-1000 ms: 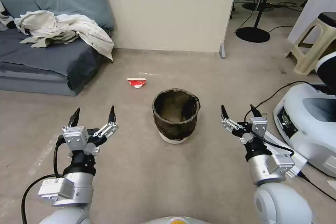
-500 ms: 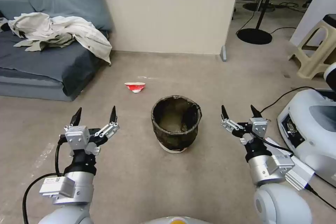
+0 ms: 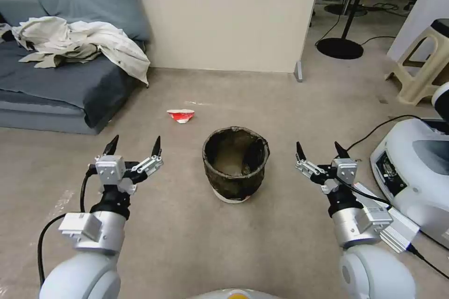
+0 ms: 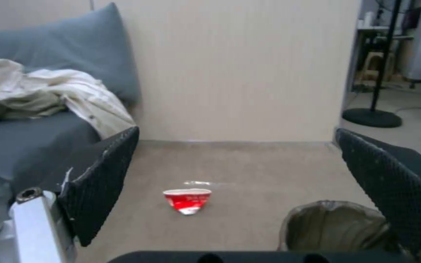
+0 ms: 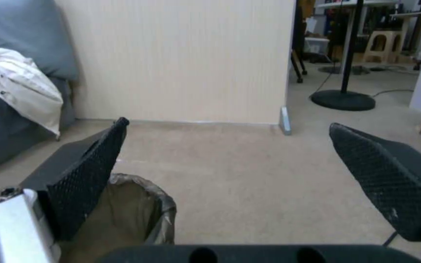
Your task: Pick up the trash can from the floor.
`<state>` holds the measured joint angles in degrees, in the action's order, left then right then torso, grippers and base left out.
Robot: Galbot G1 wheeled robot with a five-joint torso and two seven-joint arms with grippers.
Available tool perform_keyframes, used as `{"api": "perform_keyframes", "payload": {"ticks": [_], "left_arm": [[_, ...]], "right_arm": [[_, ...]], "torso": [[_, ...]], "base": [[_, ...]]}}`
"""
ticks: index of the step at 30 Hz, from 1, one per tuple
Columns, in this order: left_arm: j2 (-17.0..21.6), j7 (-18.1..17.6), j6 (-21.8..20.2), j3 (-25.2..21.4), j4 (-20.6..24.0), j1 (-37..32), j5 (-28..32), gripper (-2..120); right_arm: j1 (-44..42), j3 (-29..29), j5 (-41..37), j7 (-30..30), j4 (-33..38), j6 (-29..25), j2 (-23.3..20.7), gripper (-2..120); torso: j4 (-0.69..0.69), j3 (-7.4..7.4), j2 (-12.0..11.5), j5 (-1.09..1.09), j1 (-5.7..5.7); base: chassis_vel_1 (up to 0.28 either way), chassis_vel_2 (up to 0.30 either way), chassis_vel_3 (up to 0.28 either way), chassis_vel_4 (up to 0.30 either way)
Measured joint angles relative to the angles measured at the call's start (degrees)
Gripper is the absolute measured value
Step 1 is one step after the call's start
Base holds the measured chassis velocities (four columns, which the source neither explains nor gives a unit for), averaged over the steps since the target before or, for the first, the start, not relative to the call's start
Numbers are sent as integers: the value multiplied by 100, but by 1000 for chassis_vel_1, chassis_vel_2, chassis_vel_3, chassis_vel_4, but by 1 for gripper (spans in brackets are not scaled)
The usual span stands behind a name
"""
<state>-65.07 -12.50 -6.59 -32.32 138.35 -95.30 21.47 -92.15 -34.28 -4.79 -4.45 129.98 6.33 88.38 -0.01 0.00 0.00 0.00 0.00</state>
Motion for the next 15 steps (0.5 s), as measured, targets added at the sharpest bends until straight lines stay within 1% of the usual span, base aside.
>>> {"api": "perform_keyframes", "payload": {"ticks": [1,3,5,9,10,12,13,14,15], "left_arm": [[0,0,0,0,0,0,0,100],[211,0,-155,27,-39,137,188,100],[281,-14,-234,28,-50,184,243,100],[514,-232,-759,57,-60,402,535,100],[514,-232,-759,57,-60,402,535,100],[660,-337,-1077,106,-56,551,725,100],[756,-374,-1306,131,-56,643,819,100],[798,-400,-1406,138,-60,681,859,100],[798,-400,-1406,138,-60,681,859,100]], "right_arm": [[0,0,0,0,0,0,0,100],[9,35,-24,4,-51,1,-66,100],[30,60,-30,4,-81,4,-100,100],[106,120,-58,-4,-211,13,-207,100],[106,120,-58,-4,-211,13,-207,100],[131,128,-80,-7,-259,14,-248,100],[147,135,-106,-9,-287,14,-277,100],[159,145,-120,-12,-303,14,-299,100],[159,145,-120,-12,-303,14,-299,100]], "torso": [[0,0,0,0,0],[0,0,0,0,0],[0,0,0,0,0],[2,0,0,0,0],[2,0,0,0,0],[1,0,0,0,0],[0,1,0,0,0],[0,1,0,0,0],[0,1,0,0,0]], "base": [[0,0,0,0],[0,0,0,0],[0,0,0,0],[0,0,0,0],[0,0,0,0],[0,0,0,0],[0,0,0,0],[0,0,0,0],[0,0,0,0]]}}
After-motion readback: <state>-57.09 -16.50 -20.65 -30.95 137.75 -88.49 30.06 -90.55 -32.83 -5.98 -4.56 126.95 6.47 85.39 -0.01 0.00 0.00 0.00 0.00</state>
